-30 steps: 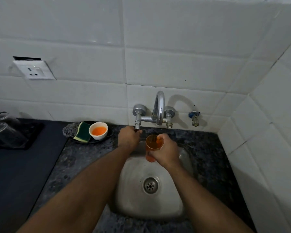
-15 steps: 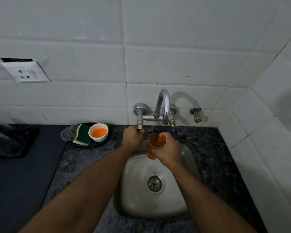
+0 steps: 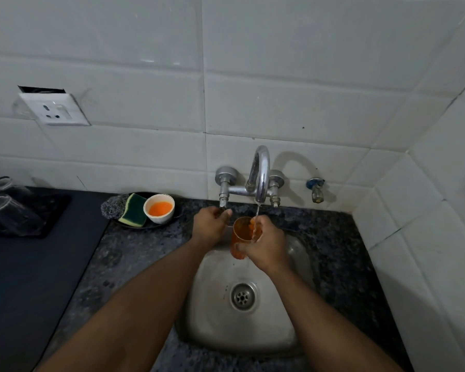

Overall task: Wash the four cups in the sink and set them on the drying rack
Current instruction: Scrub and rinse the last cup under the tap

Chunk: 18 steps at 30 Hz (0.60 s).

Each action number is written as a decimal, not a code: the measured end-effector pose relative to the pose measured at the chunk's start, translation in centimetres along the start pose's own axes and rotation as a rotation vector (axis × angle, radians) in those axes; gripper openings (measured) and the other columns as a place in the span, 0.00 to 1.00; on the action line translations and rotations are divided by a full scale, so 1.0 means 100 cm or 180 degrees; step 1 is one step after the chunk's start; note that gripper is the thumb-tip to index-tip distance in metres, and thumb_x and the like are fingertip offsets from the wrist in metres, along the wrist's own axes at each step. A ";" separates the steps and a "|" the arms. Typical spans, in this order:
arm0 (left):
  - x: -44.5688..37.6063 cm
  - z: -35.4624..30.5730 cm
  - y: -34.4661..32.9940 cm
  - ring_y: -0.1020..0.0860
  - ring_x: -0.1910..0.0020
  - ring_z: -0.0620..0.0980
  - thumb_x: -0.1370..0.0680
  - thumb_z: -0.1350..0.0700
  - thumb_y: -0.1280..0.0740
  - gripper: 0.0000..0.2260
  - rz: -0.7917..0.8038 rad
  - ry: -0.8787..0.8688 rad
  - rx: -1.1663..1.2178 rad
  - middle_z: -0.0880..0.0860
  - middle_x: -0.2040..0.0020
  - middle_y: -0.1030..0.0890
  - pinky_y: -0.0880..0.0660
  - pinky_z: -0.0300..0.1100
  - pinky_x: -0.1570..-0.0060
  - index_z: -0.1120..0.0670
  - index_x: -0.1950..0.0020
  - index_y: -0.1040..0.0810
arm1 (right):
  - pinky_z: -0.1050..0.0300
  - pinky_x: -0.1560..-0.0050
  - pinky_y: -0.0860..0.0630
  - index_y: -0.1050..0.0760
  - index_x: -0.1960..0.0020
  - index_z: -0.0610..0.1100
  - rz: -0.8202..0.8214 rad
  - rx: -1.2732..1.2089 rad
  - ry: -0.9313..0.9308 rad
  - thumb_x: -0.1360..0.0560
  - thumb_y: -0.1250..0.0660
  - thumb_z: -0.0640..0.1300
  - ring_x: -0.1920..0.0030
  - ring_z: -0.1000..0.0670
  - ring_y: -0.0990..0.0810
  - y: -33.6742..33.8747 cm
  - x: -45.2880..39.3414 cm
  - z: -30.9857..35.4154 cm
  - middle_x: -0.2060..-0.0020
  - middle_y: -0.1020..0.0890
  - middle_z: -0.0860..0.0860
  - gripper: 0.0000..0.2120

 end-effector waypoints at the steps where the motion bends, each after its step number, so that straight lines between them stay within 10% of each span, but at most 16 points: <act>1: -0.003 0.003 0.000 0.13 0.55 0.54 0.21 0.51 0.25 0.05 -0.0014 0.0061 0.0011 0.53 0.57 0.13 0.15 0.57 0.48 0.52 0.52 0.16 | 0.69 0.61 0.28 0.24 0.39 0.50 0.0007 -0.0006 0.0013 0.40 0.14 0.44 0.56 0.61 0.21 0.001 -0.001 0.000 0.54 0.19 0.60 0.33; 10: 0.038 0.009 -0.033 0.17 0.40 0.52 0.37 0.66 0.16 0.41 0.1308 -0.0142 -0.0371 0.50 0.38 0.17 0.15 0.45 0.50 0.51 0.28 0.30 | 0.76 0.61 0.28 0.26 0.39 0.54 0.0251 -0.0511 0.0075 0.36 0.14 0.43 0.52 0.63 0.20 -0.001 0.003 -0.006 0.53 0.20 0.62 0.31; 15: 0.050 0.006 -0.029 0.15 0.50 0.48 0.37 0.67 0.19 0.28 0.1023 -0.0556 -0.1024 0.48 0.50 0.15 0.15 0.45 0.52 0.51 0.40 0.19 | 0.67 0.44 0.23 0.28 0.27 0.52 0.0052 -0.0170 0.0699 0.35 0.15 0.53 0.39 0.60 0.24 -0.004 0.015 -0.005 0.36 0.28 0.60 0.40; 18: 0.053 0.009 -0.028 0.17 0.55 0.46 0.38 0.68 0.22 0.26 0.1233 -0.0492 -0.1264 0.47 0.54 0.17 0.18 0.39 0.58 0.52 0.42 0.19 | 0.65 0.46 0.23 0.19 0.36 0.52 0.0106 0.0574 0.1599 0.31 0.19 0.57 0.42 0.60 0.24 -0.001 0.031 0.006 0.37 0.26 0.59 0.25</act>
Point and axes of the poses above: each hand's wrist, its own x-axis away from the middle knuckle, its own y-axis out of the back of the hand, z = x × y, the point moved 8 cm from there along -x, towards the middle knuckle
